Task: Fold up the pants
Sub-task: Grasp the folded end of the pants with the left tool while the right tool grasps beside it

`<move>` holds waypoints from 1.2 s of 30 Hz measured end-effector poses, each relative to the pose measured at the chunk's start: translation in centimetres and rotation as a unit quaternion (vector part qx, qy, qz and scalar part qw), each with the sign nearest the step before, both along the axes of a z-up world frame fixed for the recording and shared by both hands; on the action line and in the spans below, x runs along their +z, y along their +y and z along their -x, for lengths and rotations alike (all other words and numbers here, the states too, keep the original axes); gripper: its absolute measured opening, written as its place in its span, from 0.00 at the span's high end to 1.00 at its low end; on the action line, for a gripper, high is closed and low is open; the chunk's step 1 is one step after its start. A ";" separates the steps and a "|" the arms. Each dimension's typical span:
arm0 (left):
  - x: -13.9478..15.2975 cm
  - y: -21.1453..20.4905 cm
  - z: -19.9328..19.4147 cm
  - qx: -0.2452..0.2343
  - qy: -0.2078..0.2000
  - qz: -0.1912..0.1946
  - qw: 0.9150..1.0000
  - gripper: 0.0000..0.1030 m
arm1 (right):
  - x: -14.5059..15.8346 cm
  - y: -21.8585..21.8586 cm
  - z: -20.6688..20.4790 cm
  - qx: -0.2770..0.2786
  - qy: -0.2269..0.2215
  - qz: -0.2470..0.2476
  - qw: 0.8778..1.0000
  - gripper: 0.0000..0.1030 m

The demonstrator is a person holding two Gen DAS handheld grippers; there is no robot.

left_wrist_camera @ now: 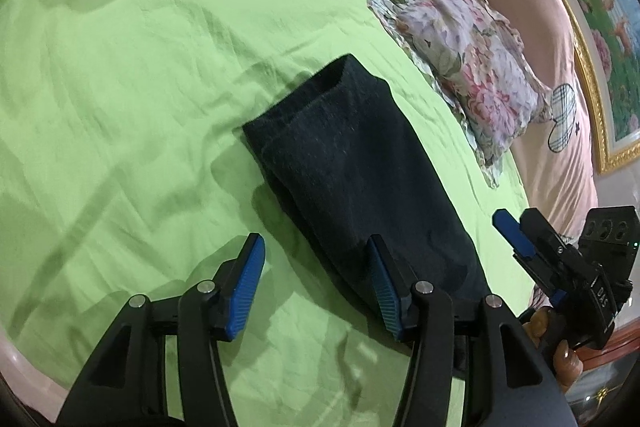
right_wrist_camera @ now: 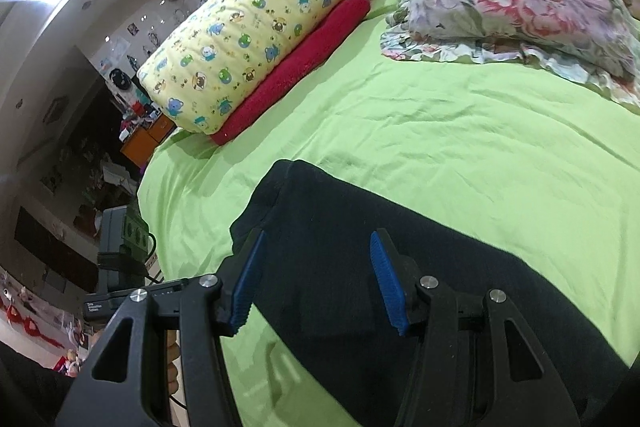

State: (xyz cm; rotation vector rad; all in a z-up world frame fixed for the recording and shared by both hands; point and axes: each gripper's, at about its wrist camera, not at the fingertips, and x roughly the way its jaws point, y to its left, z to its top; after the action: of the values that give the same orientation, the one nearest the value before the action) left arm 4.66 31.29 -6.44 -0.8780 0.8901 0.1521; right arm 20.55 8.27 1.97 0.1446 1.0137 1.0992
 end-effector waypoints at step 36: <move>-1.1 0.9 -4.3 0.033 -0.005 -0.023 0.999 0.44 | -3.4 12.5 -5.4 0.170 0.033 0.058 0.983 0.79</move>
State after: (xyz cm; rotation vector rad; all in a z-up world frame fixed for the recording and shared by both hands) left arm 8.97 32.22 -7.58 -0.8647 0.8463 0.2252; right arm 25.93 20.75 -1.48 -0.0915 1.1884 1.3474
